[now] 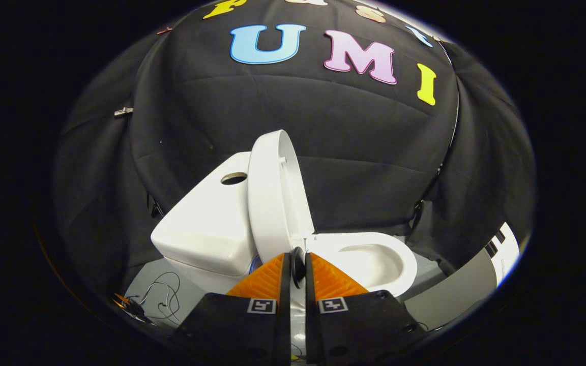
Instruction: Open the toilet lid.
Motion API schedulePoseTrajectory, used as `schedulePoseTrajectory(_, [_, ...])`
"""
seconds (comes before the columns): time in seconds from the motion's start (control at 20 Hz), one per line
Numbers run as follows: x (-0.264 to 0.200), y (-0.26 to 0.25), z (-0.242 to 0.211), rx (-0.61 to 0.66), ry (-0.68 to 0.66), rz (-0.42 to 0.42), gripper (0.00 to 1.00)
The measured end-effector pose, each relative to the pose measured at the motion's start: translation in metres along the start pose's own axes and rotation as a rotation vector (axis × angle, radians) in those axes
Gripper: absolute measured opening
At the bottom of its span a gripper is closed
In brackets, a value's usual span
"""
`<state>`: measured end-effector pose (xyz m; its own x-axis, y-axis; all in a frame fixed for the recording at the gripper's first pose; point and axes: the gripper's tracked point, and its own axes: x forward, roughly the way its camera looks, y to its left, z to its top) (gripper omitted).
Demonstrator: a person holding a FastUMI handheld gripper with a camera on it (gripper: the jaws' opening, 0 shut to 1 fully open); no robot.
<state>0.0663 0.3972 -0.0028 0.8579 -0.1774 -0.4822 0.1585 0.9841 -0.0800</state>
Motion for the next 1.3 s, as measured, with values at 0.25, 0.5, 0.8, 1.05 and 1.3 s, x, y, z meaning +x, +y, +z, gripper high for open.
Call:
schedulePoseTrajectory(0.25, [0.005,0.008,-0.011,-0.013,0.029,0.091,0.98])
schedulePoseTrajectory(0.5, [0.002,0.003,-0.006,-0.019,0.017,0.106,0.98])
schedulePoseTrajectory(0.8, [-0.021,-0.009,0.030,-0.002,-0.054,0.157,0.98])
schedulePoseTrajectory(1.05, [-0.043,-0.034,0.073,0.035,-0.139,0.212,0.98])
schedulePoseTrajectory(1.3, [-0.048,-0.093,0.097,0.070,-0.200,0.216,0.98])
